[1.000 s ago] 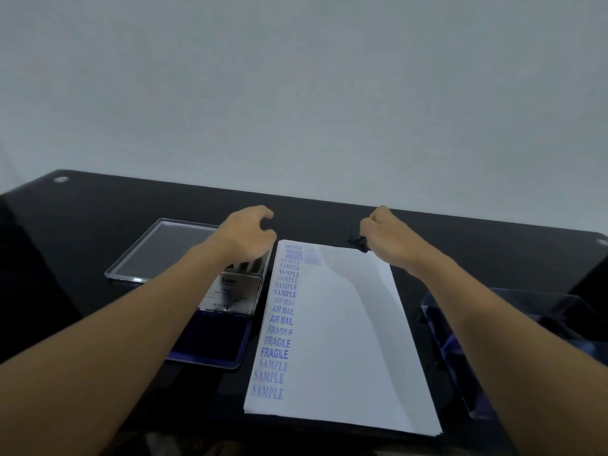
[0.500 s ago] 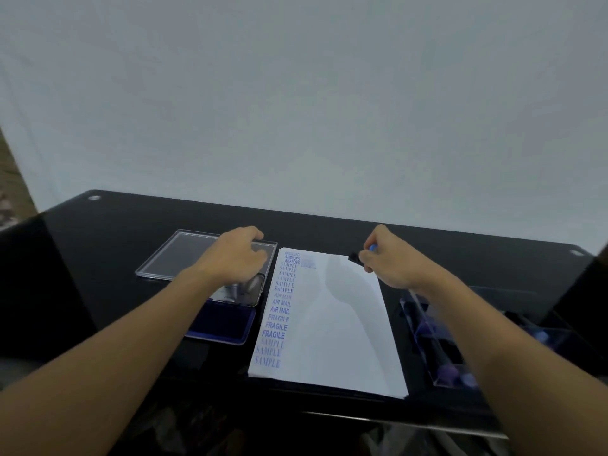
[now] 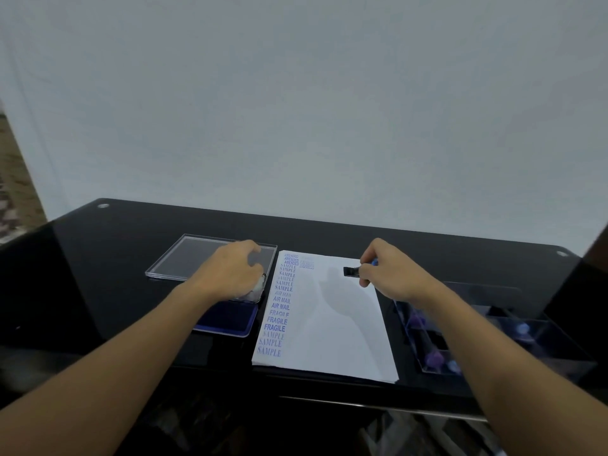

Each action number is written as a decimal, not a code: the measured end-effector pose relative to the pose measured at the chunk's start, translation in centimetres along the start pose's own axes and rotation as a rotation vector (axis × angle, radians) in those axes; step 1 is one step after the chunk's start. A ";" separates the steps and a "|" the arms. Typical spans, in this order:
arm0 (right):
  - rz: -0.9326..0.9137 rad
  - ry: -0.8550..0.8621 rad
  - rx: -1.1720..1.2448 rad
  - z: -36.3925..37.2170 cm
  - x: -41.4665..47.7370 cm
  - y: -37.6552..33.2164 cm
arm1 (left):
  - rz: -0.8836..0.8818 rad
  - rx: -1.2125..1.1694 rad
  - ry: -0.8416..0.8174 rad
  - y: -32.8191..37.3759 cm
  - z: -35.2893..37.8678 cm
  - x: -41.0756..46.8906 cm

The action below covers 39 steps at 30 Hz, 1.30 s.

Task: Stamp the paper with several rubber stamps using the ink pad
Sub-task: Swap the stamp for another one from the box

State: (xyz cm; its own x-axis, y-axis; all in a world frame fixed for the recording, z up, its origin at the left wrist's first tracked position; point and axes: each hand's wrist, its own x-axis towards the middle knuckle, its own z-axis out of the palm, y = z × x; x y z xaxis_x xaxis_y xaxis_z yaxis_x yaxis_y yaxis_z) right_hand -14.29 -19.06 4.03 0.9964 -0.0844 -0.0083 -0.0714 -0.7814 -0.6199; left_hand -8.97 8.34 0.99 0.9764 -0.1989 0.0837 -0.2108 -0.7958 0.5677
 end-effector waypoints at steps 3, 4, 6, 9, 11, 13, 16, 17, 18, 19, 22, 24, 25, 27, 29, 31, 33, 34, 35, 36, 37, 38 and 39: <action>-0.003 -0.005 0.013 0.2 -0.5 0.0 | -0.004 -0.017 0.001 0.0 0.0 -0.4; -0.004 -0.008 0.019 0.3 -0.7 0.1 | -0.001 -0.015 0.003 0.1 0.0 -0.5; -0.011 -0.013 0.029 0.6 -1.0 0.3 | 0.008 -0.002 0.007 0.3 -0.1 -0.8; -0.038 -0.022 0.042 1.0 -1.1 0.5 | 0.025 0.001 0.011 0.8 -0.1 -1.2; -0.056 -0.028 0.035 1.1 -1.3 0.5 | 0.035 -0.005 0.009 1.3 0.1 -1.5; -0.062 -0.032 0.026 1.2 -1.4 0.6 | 0.051 -0.018 0.001 2.0 0.6 -1.7; -0.057 -0.035 0.014 1.2 -1.6 1.2 | 0.107 -0.009 -0.010 3.3 1.8 -2.0; -0.054 -0.030 0.013 1.0 -1.7 1.5 | 0.123 -0.012 -0.014 3.8 2.3 -2.0; -0.048 -0.020 0.018 0.7 -1.9 1.8 | 0.138 -0.016 -0.016 4.4 2.7 -2.1; -0.039 -0.005 0.029 0.3 -2.1 2.3 | 0.154 -0.022 -0.020 5.0 3.3 -2.2; -0.015 0.061 0.072 -1.3 -2.4 4.0 | 0.198 -0.046 -0.038 7.2 5.0 -2.1; -0.004 0.114 0.063 -2.7 -2.4 5.5 | 0.227 -0.056 -0.054 8.7 6.1 -1.9; 0.006 0.130 0.045 -3.5 -2.3 6.4 | 0.238 -0.068 -0.062 9.5 6.7 -1.8; 0.047 0.144 0.010 -5.0 -2.2 8.3 | 0.258 -0.099 -0.075 11.1 7.9 -1.5; 0.083 0.157 -0.050 -6.2 -1.9 10.0 | 0.278 -0.117 -0.082 12.6 9.3 -1.2; 0.084 0.170 -0.158 -6.7 -1.7 11.0 | 0.289 -0.134 -0.100 13.9 10.6 -0.8; 0.098 0.152 -0.245 -6.7 -1.4 11.9 | 0.290 -0.140 -0.130 15.3 12.0 -0.5; 0.110 0.137 -0.276 -6.5 -1.2 12.3 | 0.288 -0.141 -0.140 15.9 12.7 -0.4; 0.126 0.126 -0.300 -6.2 -1.0 12.6 | 0.287 -0.145 -0.149 16.4 13.3 -0.4; 0.141 0.122 -0.309 -5.9 -0.8 12.8 | 0.286 -0.150 -0.157 16.8 14.1 -0.3; 0.150 0.124 -0.309 -5.5 -0.7 13.0 | 0.285 -0.152 -0.164 17.1 14.7 -0.3; 0.153 0.131 -0.307 -5.1 -0.6 13.0 | 0.286 -0.147 -0.170 17.3 15.3 -0.3; 0.155 0.140 -0.310 -4.7 -0.5 13.1 | 0.292 -0.136 -0.172 17.3 15.8 -0.4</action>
State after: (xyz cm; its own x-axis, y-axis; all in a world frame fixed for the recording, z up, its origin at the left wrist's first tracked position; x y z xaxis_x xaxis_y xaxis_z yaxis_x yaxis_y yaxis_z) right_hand -15.93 -32.21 -0.39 0.9584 -0.2830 0.0372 -0.2524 -0.9011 -0.3526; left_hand -13.75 -14.43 -2.17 0.8516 -0.5089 0.1260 -0.4602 -0.6103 0.6448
